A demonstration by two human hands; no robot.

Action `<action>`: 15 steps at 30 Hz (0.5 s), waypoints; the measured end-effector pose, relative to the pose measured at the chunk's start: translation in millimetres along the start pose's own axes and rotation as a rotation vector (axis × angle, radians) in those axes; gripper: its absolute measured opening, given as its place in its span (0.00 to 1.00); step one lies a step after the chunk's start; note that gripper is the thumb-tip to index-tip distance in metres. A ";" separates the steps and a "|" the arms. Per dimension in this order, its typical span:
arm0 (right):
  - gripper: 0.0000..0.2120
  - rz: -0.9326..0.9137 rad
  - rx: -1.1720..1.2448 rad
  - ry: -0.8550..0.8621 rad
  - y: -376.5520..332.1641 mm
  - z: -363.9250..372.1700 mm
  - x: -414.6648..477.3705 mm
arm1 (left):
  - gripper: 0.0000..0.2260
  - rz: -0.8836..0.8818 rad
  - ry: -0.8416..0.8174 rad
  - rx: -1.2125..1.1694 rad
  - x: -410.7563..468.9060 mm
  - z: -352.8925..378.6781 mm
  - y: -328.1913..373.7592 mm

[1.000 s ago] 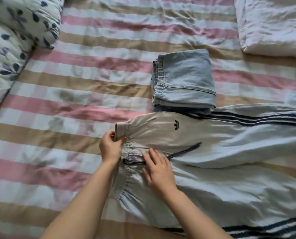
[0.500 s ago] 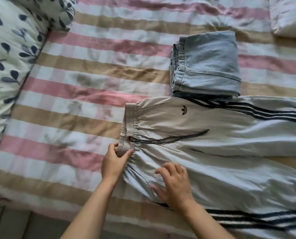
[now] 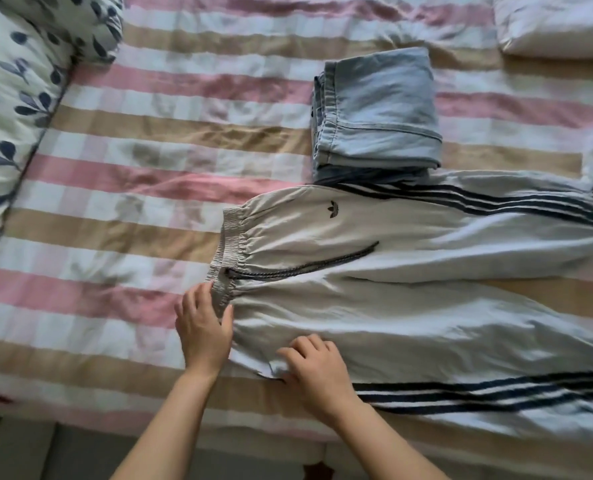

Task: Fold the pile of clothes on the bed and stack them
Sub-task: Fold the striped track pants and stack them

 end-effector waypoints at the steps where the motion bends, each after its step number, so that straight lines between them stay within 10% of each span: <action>1: 0.15 0.015 0.054 0.064 5.8 -7.8 -3.3 | 0.19 0.092 0.030 -0.023 -5.4 -2.3 15.8; 15: 0.15 0.562 0.039 0.478 188.9 -157.4 -166.0 | 0.09 0.754 -0.185 -0.225 -122.1 52.0 281.1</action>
Point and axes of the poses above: each hand's wrist, its own x-axis towards the middle knuckle, its own z-axis out of the palm, y = z × x, the point moved 2 cm from there along x, towards the middle knuckle, and after that the axes turned 12 degrees about x, right-handed, at the moved point
